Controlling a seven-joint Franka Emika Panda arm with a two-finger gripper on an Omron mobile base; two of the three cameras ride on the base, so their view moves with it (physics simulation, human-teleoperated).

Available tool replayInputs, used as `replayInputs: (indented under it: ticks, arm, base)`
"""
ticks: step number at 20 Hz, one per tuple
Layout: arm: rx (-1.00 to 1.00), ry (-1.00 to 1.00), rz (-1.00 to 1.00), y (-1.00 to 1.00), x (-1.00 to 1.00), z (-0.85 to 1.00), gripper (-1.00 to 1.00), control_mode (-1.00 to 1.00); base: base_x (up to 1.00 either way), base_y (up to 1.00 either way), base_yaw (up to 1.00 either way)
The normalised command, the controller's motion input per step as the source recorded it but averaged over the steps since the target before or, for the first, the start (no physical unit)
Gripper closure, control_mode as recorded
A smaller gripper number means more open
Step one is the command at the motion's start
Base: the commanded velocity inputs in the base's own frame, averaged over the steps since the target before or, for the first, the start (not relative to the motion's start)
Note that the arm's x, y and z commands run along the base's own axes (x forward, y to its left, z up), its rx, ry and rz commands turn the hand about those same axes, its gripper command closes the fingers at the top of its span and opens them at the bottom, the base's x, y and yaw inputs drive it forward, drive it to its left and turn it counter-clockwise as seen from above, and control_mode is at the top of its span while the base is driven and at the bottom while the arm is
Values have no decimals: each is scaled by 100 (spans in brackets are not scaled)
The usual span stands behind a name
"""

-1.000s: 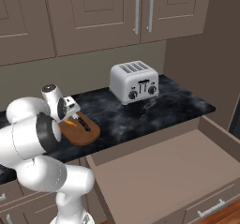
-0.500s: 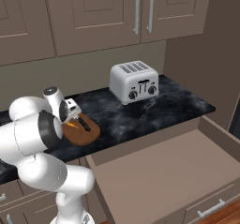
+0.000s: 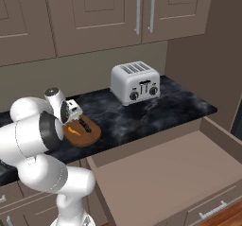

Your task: Pick up the knife from the drawer and place it on the cutting board. Then place the meat from the plate to the cutting board.

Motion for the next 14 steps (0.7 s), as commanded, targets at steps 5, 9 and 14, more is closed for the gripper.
replayInputs:
  ticks: [5, 9, 14]
  arm:
    - [0, 0, 0, 0, 0, 0, -100, -100]
    - [0, -1, 0, 0, -10, 2, -100, -100]
    - [0, -30, 3, 0, -90, 39, -100, -100]
  base:
    - [0, 0, 0]
    - [0, 0, 0]
    - [0, 0, 0]
